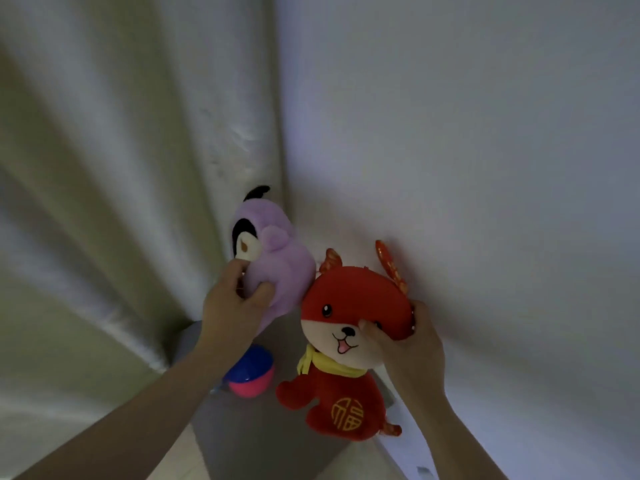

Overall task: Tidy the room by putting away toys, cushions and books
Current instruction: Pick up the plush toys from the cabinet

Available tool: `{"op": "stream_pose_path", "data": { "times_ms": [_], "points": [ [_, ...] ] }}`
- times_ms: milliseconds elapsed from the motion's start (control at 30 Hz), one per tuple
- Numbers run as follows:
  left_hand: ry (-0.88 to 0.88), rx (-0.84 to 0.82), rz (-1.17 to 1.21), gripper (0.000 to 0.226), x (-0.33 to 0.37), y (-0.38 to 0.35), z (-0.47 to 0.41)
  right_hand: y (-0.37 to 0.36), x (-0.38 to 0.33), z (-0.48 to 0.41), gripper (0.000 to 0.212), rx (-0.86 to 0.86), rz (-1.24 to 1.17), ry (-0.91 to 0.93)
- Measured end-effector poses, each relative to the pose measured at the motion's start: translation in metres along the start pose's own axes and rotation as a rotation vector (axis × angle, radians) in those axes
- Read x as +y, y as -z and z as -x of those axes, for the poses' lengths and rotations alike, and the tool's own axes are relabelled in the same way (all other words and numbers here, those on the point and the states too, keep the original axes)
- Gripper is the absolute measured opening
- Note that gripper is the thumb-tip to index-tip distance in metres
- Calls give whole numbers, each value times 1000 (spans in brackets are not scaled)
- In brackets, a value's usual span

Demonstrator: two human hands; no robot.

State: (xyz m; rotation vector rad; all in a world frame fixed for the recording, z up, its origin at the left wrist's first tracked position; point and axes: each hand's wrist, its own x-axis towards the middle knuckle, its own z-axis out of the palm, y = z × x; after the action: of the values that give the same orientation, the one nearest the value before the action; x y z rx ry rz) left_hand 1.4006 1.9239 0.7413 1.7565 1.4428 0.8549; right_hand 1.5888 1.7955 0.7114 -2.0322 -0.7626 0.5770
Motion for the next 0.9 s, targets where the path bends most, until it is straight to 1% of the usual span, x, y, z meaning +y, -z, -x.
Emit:
{"op": "stream_pose_path", "data": {
  "times_ms": [100,233,367,400,467,533,600,667,767,900],
  "points": [
    [-35,79,8,19,14,41,13,2,-35,0,59,-38,-38,111],
    [-53,249,6,33,23,113,40,-8,-92,12,59,-110,-59,271],
    [-42,400,0,43,23,187,74,-26,-152,41,70,-212,-138,381],
    [-29,445,-12,46,20,207,89,-33,-166,55,70,-252,-151,417],
    [3,516,-22,50,11,240,119,-44,-187,83,62,-333,-169,466],
    [29,558,-54,48,1,269,155,-55,-202,114,55,-417,-192,502],
    [81,606,-91,39,-9,301,200,-65,-219,154,51,-487,-207,564],
    [149,671,-102,30,-21,332,249,-76,-233,202,50,-553,-208,630],
    [229,751,-158,22,-38,371,325,-91,-245,272,52,-661,-223,693],
    [320,882,-178,22,-54,429,448,-109,-245,391,52,-800,-236,798]
  ]
}}
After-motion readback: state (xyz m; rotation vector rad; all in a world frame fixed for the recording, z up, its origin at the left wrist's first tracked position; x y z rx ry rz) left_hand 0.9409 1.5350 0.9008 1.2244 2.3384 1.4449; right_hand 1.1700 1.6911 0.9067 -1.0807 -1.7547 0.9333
